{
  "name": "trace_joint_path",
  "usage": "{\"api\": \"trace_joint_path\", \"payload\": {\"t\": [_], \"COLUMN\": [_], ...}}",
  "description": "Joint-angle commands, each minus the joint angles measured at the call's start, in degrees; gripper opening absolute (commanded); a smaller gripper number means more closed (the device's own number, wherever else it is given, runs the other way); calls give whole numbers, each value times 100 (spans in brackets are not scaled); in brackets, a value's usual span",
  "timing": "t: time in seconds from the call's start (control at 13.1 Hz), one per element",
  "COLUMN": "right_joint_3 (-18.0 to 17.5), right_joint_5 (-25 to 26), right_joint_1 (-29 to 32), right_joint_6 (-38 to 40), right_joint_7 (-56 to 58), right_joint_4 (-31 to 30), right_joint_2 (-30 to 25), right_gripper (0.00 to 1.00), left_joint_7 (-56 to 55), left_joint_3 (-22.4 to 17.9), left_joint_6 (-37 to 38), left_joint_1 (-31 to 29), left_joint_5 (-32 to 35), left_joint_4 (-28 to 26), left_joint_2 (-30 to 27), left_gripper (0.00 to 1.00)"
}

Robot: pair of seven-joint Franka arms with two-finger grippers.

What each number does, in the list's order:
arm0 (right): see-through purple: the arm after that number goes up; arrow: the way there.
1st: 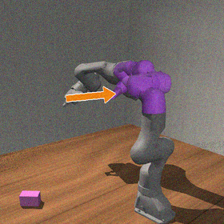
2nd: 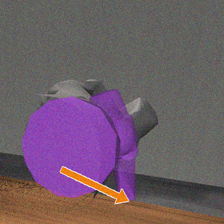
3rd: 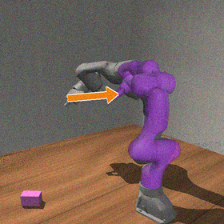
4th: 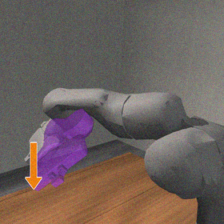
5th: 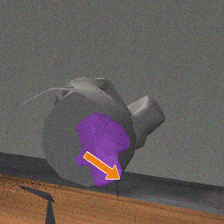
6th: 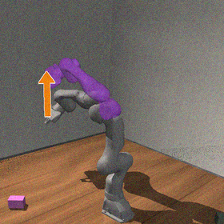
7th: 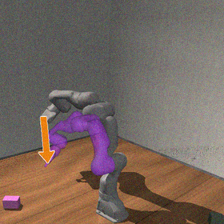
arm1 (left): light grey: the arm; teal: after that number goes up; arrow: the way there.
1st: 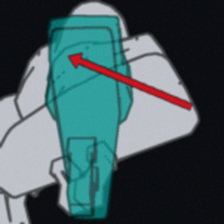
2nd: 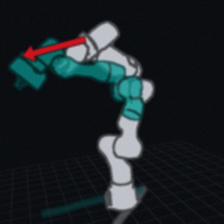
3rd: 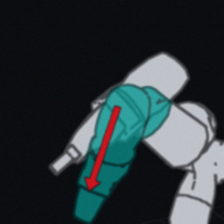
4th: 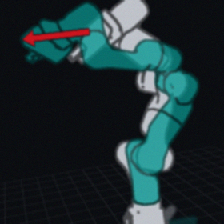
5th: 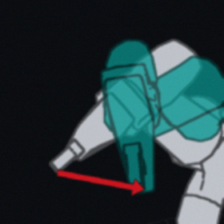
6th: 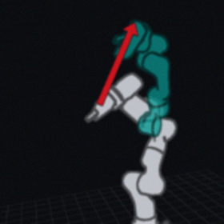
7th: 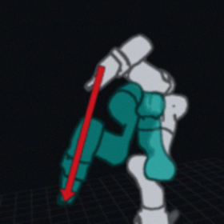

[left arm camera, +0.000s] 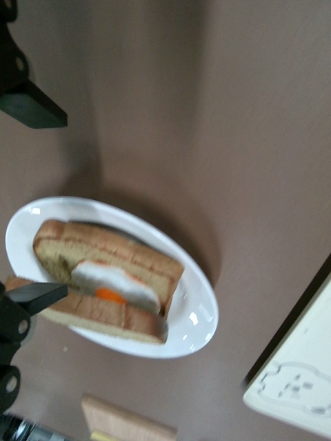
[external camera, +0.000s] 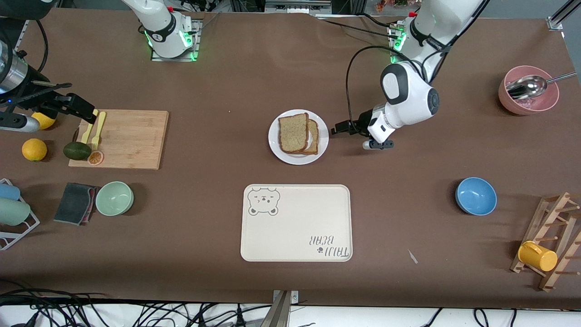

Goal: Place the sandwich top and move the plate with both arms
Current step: 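Reach the left gripper toward the rim of the white plate, then grip the white plate rim with the left gripper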

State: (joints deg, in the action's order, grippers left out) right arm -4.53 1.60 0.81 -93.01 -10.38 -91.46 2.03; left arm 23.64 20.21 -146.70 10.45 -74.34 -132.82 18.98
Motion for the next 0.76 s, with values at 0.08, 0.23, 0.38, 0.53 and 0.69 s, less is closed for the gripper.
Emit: {"api": "trace_joint_path", "payload": {"t": [0.08,0.23,0.38,0.53,0.69], "right_joint_3": [-5,4,4,4,13], "right_joint_5": [-20,-20,-20,-11,-2], "right_joint_1": [24,24,33,24,33], "right_joint_6": [82,82,82,82,82], "right_joint_7": [18,18,36,27,36], "right_joint_4": [5,5,5,5,-4], "right_joint_2": [-27,-27,-27,-27,-27], "right_gripper": [100,99,100,100,99], "left_joint_7": [1633,1793,1925,1952,1961], "left_joint_3": [36,27,27,27,27], "left_joint_6": [-60,-69,-69,-69,-69], "left_joint_1": [133,133,115,115,115], "left_joint_5": [-1442,-1443,-1461,-1461,-1444], "left_joint_4": [195,388,537,721,950], "left_joint_2": [342,545,668,843,1072], "left_gripper": [99,99,98,96,96]}}
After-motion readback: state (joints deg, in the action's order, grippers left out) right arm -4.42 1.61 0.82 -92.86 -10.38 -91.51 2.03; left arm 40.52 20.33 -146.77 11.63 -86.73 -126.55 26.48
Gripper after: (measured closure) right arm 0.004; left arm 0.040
